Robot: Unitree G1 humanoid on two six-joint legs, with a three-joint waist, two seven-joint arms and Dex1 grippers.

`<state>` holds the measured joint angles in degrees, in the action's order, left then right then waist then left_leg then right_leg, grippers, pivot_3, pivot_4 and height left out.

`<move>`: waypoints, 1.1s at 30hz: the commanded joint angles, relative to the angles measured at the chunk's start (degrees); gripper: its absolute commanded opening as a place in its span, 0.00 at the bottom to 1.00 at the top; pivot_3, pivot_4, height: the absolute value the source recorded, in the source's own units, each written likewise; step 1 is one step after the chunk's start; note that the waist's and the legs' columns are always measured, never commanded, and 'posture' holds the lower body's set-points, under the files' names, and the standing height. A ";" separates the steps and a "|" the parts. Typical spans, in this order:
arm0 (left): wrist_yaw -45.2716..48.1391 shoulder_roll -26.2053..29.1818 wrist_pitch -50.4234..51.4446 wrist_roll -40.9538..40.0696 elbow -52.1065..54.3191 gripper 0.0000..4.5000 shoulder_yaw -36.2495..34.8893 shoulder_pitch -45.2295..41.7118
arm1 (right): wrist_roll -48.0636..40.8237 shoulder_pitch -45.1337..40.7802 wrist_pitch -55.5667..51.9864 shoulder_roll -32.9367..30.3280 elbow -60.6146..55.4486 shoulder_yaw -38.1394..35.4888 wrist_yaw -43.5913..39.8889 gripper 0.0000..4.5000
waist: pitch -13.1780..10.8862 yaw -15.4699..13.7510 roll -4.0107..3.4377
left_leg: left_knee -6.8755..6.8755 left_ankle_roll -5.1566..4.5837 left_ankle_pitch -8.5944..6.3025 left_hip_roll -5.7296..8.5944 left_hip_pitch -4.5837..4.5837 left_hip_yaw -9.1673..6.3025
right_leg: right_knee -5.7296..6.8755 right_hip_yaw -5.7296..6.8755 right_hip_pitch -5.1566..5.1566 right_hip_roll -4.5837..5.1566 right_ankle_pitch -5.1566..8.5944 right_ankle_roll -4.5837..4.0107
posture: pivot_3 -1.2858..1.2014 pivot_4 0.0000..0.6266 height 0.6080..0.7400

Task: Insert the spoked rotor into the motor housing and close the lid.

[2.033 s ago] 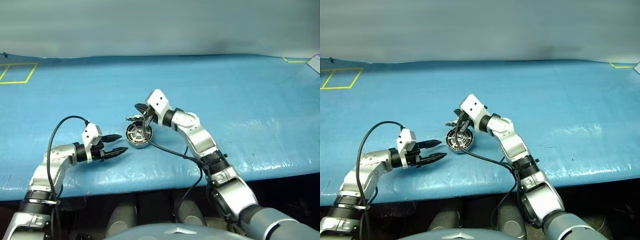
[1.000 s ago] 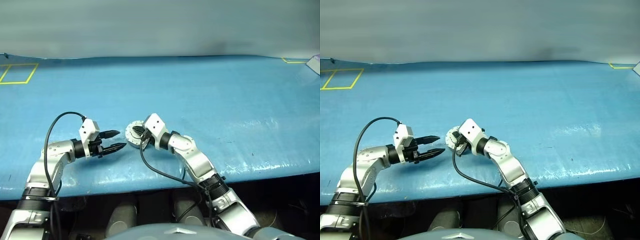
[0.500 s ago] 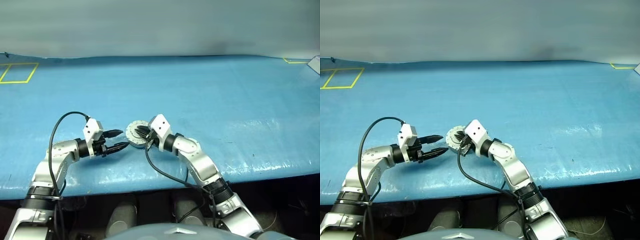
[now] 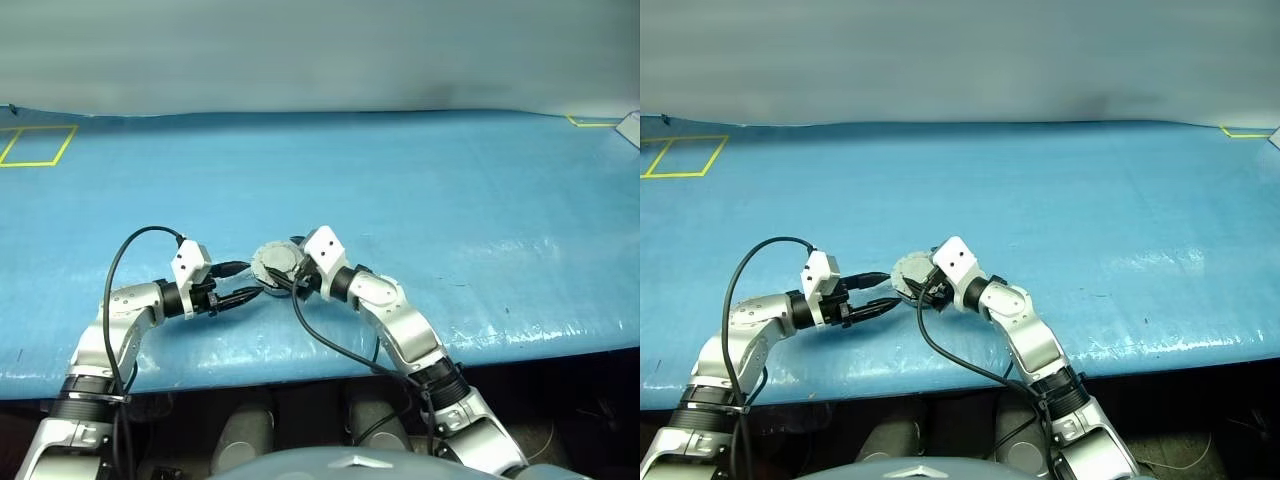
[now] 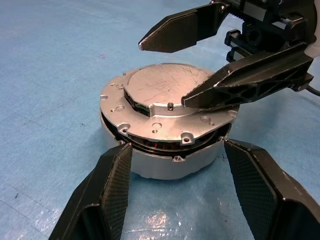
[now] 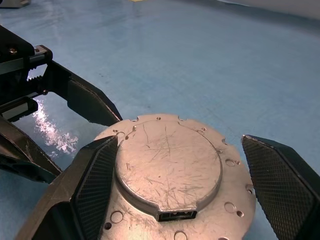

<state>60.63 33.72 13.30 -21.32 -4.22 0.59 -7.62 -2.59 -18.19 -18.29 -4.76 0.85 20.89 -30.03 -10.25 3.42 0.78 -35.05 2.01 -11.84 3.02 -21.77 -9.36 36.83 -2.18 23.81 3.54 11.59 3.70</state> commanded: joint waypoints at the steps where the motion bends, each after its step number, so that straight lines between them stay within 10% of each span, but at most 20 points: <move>1: -0.16 0.56 -0.92 -0.31 2.01 0.71 -1.38 0.42 | 0.31 -0.59 0.41 0.49 -0.11 0.40 0.08 0.93 | 0.00 -0.02 0.00 | 0.00 0.00 0.00 0.00 0.00 0.00 | 0.00 0.00 0.00 0.00 0.00 0.00 | 0.52 0.24 1.00; 12: 0.87 2.43 -2.73 -0.31 1.45 0.71 -2.31 0.67 | 0.69 -0.27 0.65 1.19 2.71 2.42 -0.20 0.93 | 0.00 0.05 0.00 | 0.00 0.01 -0.01 -0.02 0.00 0.00 | 0.00 0.01 0.01 -0.01 0.01 -0.02 | 0.52 0.24 1.00; 17: 0.96 2.35 -4.25 -0.45 1.03 0.71 -3.16 0.21 | 0.13 -0.76 0.60 1.76 3.20 1.12 0.29 0.67 | 0.00 0.06 0.00 | -0.01 0.01 -0.01 -0.10 0.01 0.01 | 0.01 0.02 0.01 -0.06 0.01 -0.02 | 0.52 0.24 1.00; 33: 0.66 2.26 -4.28 -1.17 0.43 0.71 -5.46 0.29 | 0.11 -2.40 -4.43 2.47 0.21 0.96 1.58 0.67 | 0.00 0.07 0.00 | 0.00 0.01 -0.01 -0.10 0.00 0.02 | 0.01 0.02 0.02 -0.06 0.01 -0.02 | 0.52 0.24 1.00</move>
<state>61.30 35.82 9.63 -21.46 -4.26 -3.34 -7.05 -3.02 -19.70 -22.28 -2.70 2.26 21.59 -29.02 -10.25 3.49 0.78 -35.05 2.03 -11.85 2.93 -21.77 -9.34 36.84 -2.15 23.83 3.48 11.60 3.68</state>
